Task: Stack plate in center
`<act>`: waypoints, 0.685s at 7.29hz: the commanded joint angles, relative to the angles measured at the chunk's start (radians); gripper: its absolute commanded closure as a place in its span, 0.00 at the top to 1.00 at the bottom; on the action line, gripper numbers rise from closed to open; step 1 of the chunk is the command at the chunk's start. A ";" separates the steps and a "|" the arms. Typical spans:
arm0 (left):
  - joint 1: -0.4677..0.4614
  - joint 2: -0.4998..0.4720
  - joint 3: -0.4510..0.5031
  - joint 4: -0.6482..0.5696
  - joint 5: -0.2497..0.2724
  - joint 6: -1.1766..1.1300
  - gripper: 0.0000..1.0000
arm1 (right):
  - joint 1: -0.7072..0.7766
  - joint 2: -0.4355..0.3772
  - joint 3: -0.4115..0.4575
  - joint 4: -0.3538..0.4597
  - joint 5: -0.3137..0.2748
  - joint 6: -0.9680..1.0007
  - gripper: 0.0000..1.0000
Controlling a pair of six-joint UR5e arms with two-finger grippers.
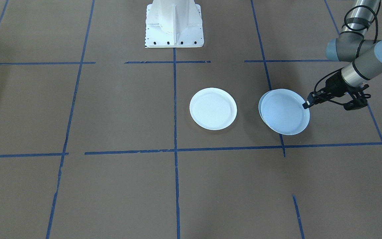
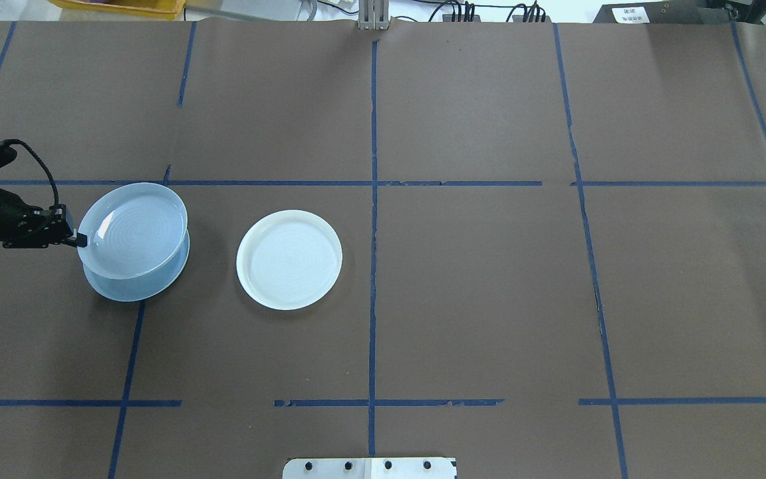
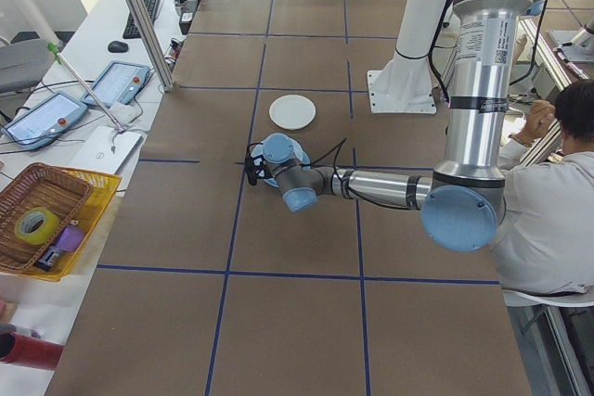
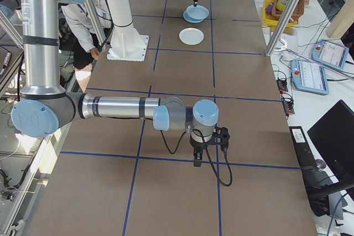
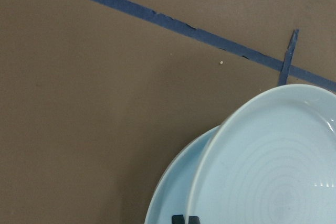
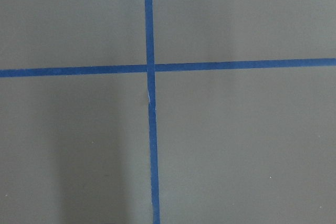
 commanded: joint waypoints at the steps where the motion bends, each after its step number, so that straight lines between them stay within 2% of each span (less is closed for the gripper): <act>1: 0.001 0.029 0.002 -0.055 0.002 0.002 0.00 | 0.000 0.000 0.000 0.000 -0.001 0.000 1.00; 2: 0.002 0.029 0.004 -0.055 0.002 0.002 0.00 | 0.000 0.000 0.000 0.000 -0.001 0.000 1.00; 3: 0.007 0.029 0.010 -0.054 0.003 0.002 0.42 | 0.000 0.000 0.000 0.000 -0.001 0.000 1.00; 4: 0.012 0.028 0.010 -0.054 0.034 -0.003 0.99 | 0.000 0.000 0.000 0.000 -0.001 0.000 1.00; 5: 0.012 0.020 -0.005 -0.055 0.023 -0.004 1.00 | 0.000 0.000 0.000 0.000 0.001 0.000 1.00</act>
